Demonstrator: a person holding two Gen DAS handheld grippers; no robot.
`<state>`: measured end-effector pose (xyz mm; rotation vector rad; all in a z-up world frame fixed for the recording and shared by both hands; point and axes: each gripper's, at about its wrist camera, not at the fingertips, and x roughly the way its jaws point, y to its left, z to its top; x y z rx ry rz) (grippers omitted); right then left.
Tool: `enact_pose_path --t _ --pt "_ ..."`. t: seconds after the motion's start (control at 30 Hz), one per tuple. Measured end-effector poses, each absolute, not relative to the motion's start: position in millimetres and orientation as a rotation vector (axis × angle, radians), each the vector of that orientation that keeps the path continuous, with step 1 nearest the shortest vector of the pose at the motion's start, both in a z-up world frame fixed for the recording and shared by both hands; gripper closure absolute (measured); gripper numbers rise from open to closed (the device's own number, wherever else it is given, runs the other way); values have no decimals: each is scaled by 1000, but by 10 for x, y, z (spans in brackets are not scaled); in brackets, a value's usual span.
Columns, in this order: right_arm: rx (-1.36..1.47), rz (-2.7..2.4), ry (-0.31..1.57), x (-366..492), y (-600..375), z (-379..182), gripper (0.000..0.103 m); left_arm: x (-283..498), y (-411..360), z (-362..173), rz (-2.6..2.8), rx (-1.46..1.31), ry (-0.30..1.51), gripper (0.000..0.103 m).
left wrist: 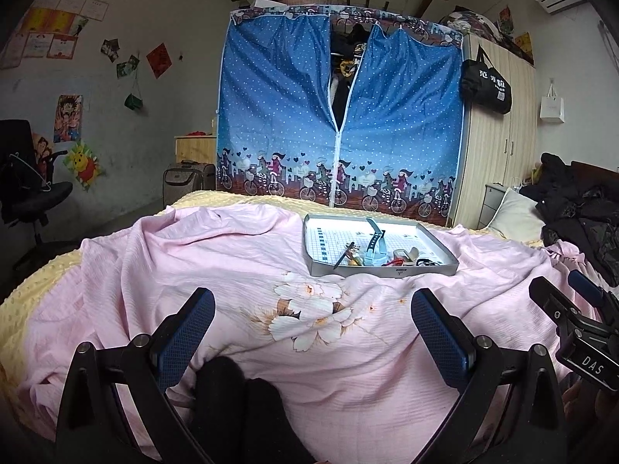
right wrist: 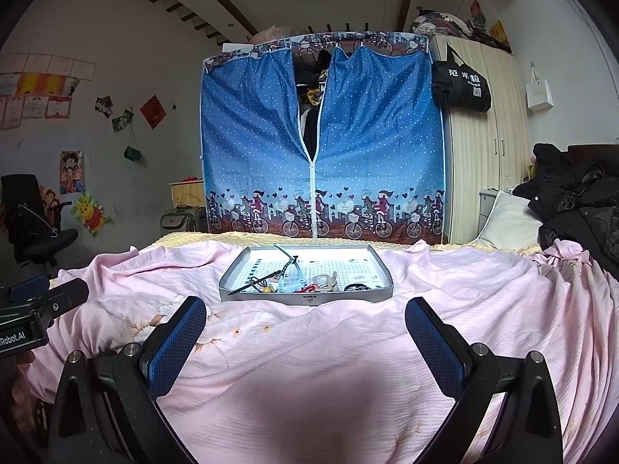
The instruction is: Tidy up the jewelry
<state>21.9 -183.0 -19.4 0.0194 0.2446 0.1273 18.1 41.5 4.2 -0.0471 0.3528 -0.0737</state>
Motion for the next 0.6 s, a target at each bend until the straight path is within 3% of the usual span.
enact_pose_path --t 0.6 --pt "19 128 245 218 -1827 -191 0 174 408 47 -76 -44 352 3"
